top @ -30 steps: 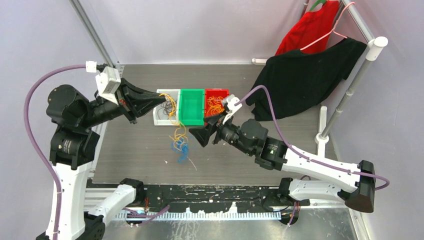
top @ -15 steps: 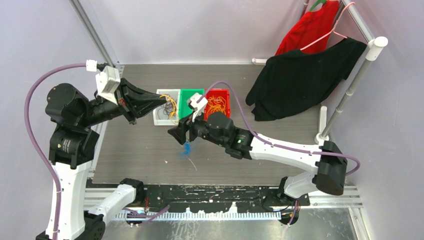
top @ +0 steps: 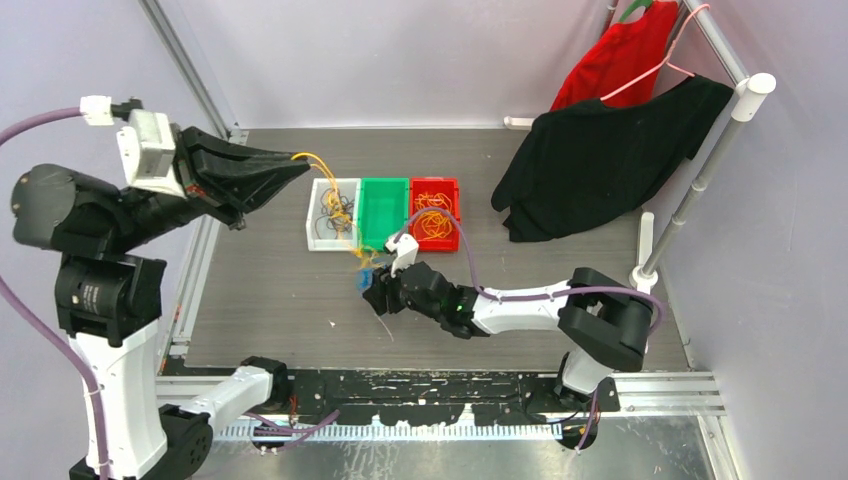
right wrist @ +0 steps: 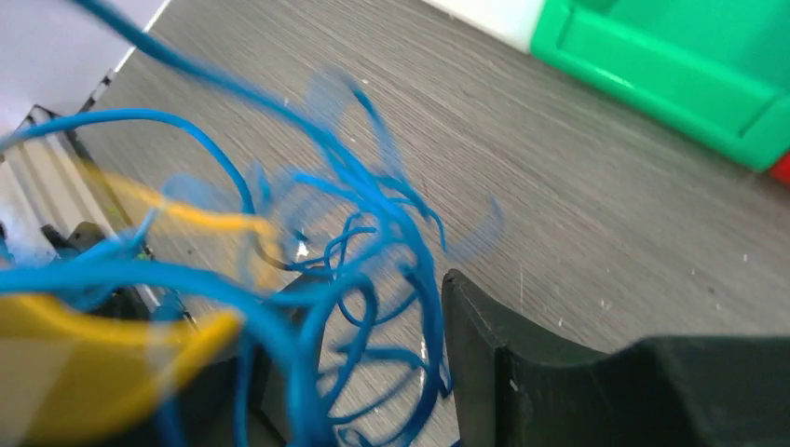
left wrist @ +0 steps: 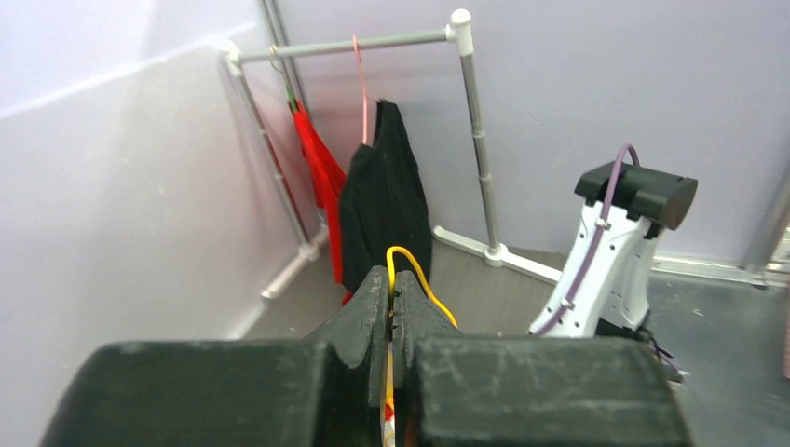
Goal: Untangle the cables
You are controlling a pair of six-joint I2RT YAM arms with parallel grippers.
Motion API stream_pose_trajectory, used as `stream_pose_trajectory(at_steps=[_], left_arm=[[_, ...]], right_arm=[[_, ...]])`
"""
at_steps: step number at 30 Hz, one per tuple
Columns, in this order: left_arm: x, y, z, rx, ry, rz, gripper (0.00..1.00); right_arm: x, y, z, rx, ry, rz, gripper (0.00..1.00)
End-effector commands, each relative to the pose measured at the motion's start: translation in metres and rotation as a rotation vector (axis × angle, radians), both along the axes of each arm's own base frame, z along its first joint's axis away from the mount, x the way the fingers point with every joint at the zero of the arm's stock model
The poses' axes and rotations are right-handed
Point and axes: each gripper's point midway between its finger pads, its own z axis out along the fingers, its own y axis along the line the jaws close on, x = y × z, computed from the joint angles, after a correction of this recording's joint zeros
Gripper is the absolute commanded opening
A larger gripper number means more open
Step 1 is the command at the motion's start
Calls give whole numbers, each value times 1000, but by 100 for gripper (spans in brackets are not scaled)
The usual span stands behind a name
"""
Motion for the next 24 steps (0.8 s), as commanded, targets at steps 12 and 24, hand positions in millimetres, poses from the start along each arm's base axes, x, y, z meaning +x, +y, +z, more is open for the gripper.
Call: stream_pose_trajectory(at_steps=[12, 24], left_arm=[[-21, 27, 93, -97, -392, 189, 0], [-27, 44, 137, -135, -608, 309, 0]], right_arm=[[-10, -6, -53, 46, 160, -144, 28], [-17, -15, -81, -1, 244, -189, 1]])
